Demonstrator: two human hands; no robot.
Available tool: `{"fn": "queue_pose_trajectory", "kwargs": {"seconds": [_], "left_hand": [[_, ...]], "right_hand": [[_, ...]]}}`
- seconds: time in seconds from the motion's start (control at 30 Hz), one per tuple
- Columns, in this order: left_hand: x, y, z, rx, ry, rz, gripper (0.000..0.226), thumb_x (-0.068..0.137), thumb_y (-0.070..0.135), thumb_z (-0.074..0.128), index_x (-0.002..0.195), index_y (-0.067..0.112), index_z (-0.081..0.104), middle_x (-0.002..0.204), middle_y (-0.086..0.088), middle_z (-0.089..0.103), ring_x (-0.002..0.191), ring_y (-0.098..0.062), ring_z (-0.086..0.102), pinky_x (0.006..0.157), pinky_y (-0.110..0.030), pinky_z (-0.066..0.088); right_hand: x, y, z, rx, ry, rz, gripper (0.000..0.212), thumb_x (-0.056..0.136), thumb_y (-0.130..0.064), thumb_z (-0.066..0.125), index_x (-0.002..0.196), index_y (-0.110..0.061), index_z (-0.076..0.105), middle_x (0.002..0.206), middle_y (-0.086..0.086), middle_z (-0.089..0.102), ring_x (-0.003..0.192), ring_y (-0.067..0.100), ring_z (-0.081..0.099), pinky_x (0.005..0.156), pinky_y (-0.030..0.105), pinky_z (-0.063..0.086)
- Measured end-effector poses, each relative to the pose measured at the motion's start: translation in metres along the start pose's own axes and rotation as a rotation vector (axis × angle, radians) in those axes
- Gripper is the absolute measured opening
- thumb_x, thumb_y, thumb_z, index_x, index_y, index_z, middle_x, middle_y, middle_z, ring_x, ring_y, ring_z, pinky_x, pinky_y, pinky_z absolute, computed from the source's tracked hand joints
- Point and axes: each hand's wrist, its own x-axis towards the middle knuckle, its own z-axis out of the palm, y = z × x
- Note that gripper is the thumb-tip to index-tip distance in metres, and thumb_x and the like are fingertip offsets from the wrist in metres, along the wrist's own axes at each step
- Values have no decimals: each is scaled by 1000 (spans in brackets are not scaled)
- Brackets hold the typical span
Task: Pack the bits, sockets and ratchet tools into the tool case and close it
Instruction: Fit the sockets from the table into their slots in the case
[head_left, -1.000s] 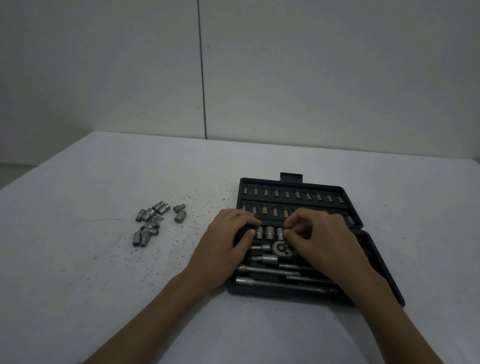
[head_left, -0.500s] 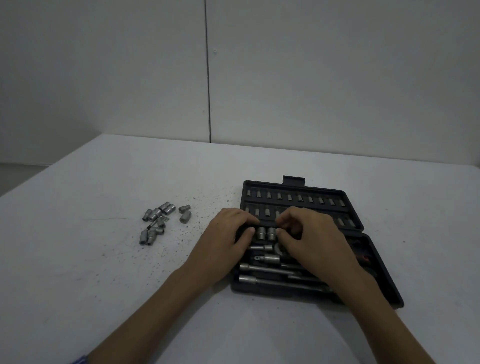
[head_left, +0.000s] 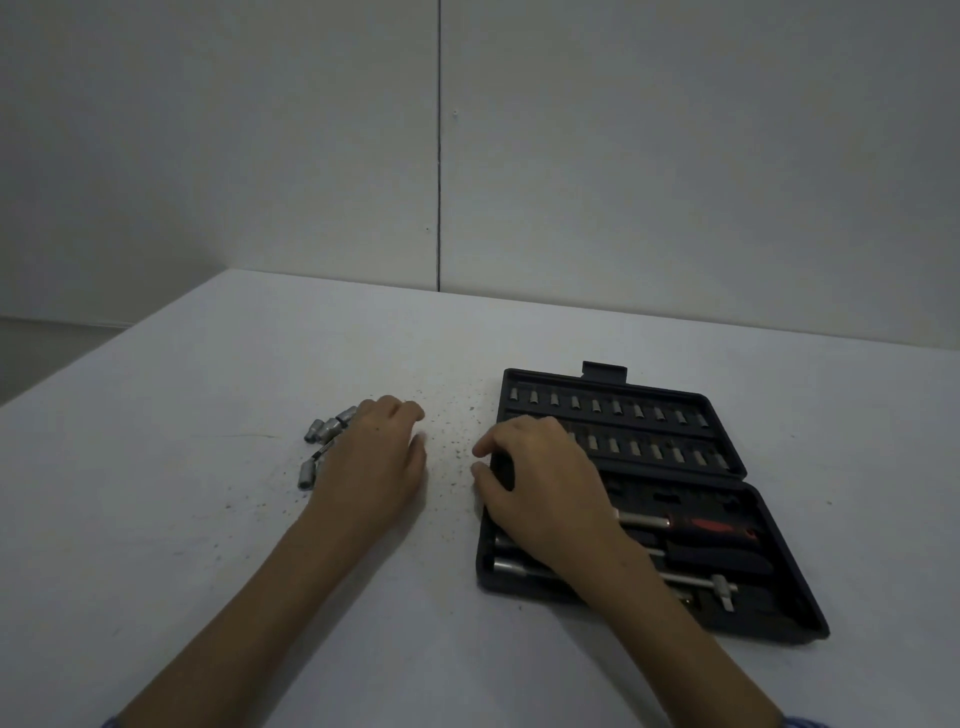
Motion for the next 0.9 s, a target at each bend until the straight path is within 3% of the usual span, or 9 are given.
{"fn": "queue_pose_trajectory", "kwargs": {"seconds": [0.17,0.47,0.7,0.8,0.9], "left_hand": [[-1,-3,-2,98,-35,-42,25,96,13,43,114,5,57,114,-10,57,106,-23,49,83,-32,44],[2,-8,1,5,-56,-33,19,90,-4,48,100,-3,65,103,-17,61,95,-31,55,76,-45,48],[-2,-4,5,-189,29,60,15,86,-1,57,95,4,69,91,-8,65,82,-21,60,72,-31,49],[-1,7,5,-346,40,22,15,85,0,61,92,9,71,89,-1,67,76,-7,61,70,-13,51],[0,22,2,-550,25,-36,15,84,2,64,90,14,71,88,5,68,77,-3,64,69,-9,51]], "right_hand": [[0,0,14,-6,29,3,23,94,-31,48,110,-22,63,125,-9,54,117,10,42,90,23,35],[-1,3,19,-21,58,-2,24,93,-32,49,103,-20,67,129,-8,54,118,11,43,94,24,35],[1,2,16,-31,47,-2,24,94,-33,47,106,-22,65,129,-10,54,117,10,43,91,22,35],[2,2,11,26,33,18,23,93,-34,49,107,-24,64,121,-10,58,113,9,45,90,23,38],[6,5,5,168,32,53,21,91,-31,55,107,-23,66,112,-8,62,105,8,52,90,26,45]]}}
